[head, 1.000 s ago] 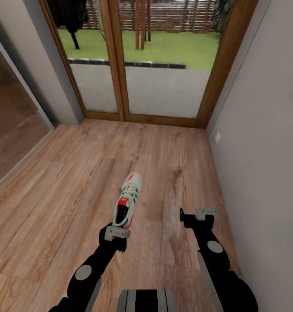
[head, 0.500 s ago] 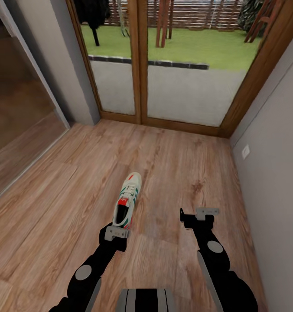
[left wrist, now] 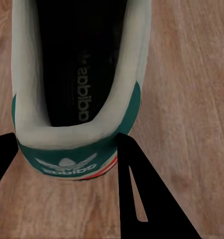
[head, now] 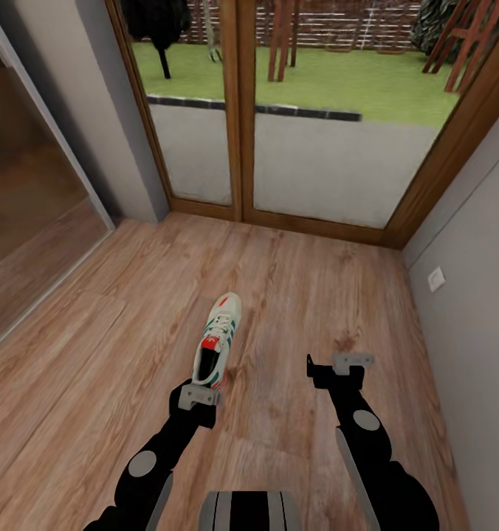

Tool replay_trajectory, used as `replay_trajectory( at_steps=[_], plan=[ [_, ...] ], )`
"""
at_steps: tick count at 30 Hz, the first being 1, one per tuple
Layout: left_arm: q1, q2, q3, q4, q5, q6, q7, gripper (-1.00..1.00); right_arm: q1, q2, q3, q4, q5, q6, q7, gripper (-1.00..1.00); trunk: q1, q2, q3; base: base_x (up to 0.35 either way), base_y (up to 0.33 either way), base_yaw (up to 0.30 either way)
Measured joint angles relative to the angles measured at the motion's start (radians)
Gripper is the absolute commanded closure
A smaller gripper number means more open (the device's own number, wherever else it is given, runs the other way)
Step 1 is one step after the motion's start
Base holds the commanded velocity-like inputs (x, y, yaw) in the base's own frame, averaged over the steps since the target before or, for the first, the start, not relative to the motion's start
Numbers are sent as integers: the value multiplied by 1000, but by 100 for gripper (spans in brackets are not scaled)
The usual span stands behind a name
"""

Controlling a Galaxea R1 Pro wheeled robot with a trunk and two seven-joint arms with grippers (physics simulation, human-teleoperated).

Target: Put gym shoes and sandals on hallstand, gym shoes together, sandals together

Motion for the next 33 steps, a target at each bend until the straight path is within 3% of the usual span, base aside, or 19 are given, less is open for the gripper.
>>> replay_trajectory(
  at_steps=[10, 33],
  plan=[
    [0, 0, -1, 0, 0, 0, 0, 100, 0, 0, 1, -1, 0, 1, -1, -100, 0, 0, 0, 336, 0, 31],
    [0, 0, -1, 0, 0, 0, 0, 100, 0, 0, 1, 0, 1, 1, -2, -100, 0, 0, -13, 308, 0, 256]
  ],
)
